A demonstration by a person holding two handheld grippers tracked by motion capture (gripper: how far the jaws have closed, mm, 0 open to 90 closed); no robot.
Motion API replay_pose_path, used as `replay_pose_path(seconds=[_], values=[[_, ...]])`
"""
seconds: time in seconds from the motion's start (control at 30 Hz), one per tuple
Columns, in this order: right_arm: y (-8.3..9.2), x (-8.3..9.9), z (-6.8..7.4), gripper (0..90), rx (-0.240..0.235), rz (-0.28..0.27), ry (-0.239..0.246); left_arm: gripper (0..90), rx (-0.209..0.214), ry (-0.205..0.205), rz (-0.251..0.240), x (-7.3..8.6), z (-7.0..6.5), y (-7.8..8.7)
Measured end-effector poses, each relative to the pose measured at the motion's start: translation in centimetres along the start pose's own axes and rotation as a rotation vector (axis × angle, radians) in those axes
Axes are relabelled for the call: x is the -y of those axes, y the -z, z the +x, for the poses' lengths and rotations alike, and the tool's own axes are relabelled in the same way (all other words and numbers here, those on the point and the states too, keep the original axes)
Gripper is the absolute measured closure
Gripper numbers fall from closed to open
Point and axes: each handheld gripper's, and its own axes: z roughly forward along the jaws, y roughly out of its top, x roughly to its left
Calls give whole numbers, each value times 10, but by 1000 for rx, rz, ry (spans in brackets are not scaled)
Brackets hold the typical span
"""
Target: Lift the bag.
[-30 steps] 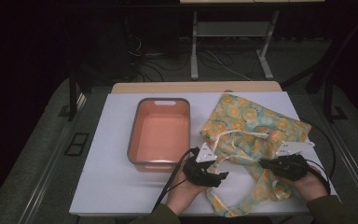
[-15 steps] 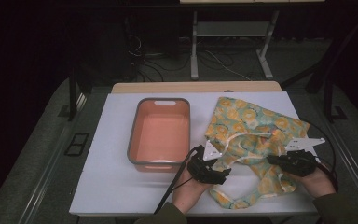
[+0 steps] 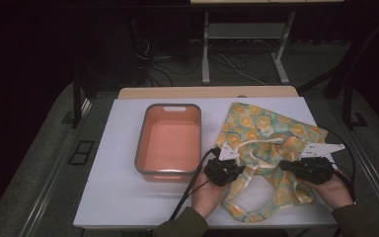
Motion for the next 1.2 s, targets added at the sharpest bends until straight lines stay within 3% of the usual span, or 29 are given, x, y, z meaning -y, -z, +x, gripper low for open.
replay_pose_path(seconds=[0.33, 0.53, 0.8, 1.03, 1.1, 1.2], values=[[-8, -27, 0, 890, 8, -68, 29, 891, -57, 55, -129, -27, 29, 47], [-10, -43, -1, 890, 21, -118, 46, 892, -76, 76, -172, -34, 42, 62], [8, -66, 3, 891, 31, -234, 56, 892, -84, 73, -256, -42, 44, 86], [35, -90, 19, 893, 10, -353, 98, 892, -100, 56, -353, -51, 40, 115], [41, -97, 23, 893, 13, -377, 118, 892, -111, 52, -362, -53, 42, 119], [39, -101, 19, 893, 34, -367, 123, 891, -99, 59, -346, -55, 50, 114]])
